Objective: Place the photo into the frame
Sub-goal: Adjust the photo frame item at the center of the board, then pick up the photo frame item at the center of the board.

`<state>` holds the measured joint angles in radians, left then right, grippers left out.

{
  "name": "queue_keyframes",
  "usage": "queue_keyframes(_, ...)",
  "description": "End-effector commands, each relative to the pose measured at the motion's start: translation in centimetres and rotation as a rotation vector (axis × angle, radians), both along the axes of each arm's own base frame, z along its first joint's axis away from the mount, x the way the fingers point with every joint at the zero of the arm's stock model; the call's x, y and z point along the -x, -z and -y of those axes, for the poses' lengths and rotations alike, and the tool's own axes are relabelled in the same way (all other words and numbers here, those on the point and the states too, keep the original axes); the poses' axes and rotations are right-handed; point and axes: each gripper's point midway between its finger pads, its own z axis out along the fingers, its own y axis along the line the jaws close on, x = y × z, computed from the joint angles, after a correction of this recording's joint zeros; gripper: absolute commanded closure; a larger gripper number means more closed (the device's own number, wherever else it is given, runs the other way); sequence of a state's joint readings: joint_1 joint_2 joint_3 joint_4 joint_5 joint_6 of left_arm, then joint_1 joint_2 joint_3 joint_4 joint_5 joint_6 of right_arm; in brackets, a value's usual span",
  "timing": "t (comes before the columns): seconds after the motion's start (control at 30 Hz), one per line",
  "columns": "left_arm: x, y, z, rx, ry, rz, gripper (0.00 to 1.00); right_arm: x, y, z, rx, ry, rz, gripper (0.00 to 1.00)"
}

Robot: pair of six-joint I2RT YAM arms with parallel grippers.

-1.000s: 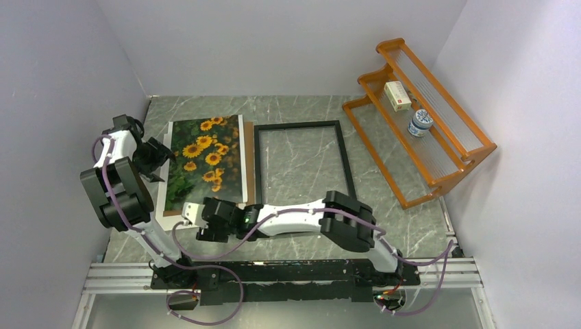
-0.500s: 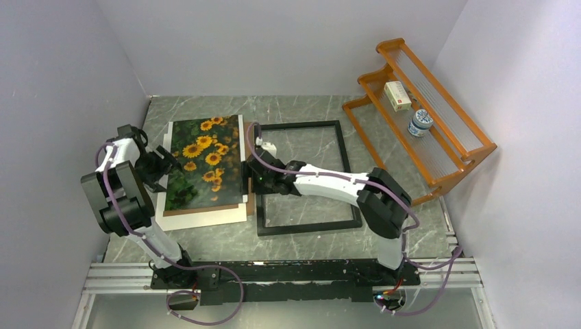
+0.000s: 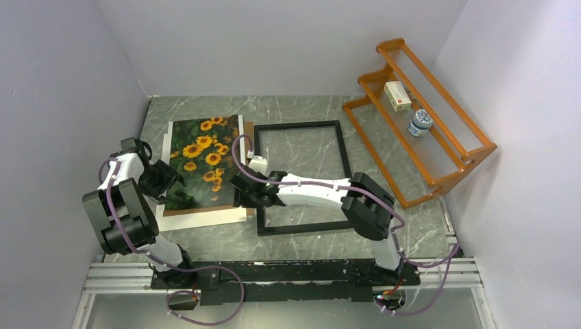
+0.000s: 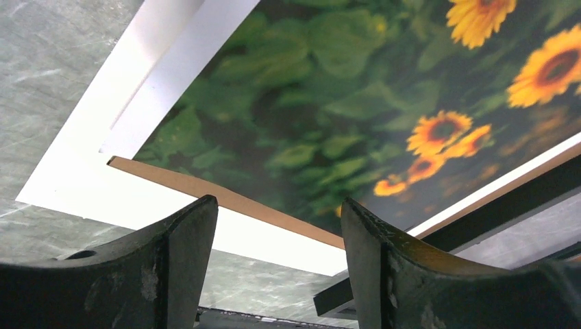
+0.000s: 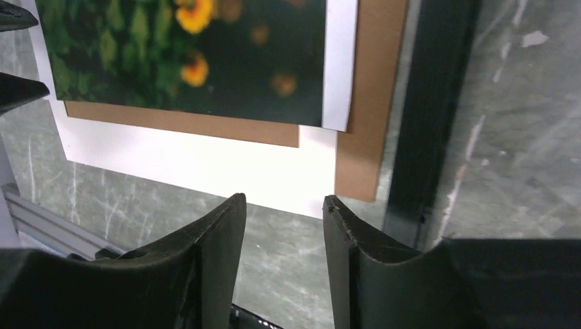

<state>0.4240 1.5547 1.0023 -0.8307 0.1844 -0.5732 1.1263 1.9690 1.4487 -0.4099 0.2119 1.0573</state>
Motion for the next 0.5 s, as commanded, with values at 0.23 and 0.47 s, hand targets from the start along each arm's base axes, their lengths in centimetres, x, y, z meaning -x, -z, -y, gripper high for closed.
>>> queue_keyframes(0.23, 1.1, 2.4, -1.5, -0.061, -0.089, -0.113, 0.45, -0.3, 2.8, -1.0, 0.095, 0.143, -0.024, 0.41)
queue_keyframes(0.47, 2.2, 4.3, -0.9, -0.025, -0.112, -0.196, 0.51, 0.3, 4.9, -1.0, 0.131, 0.176, -0.071, 0.4)
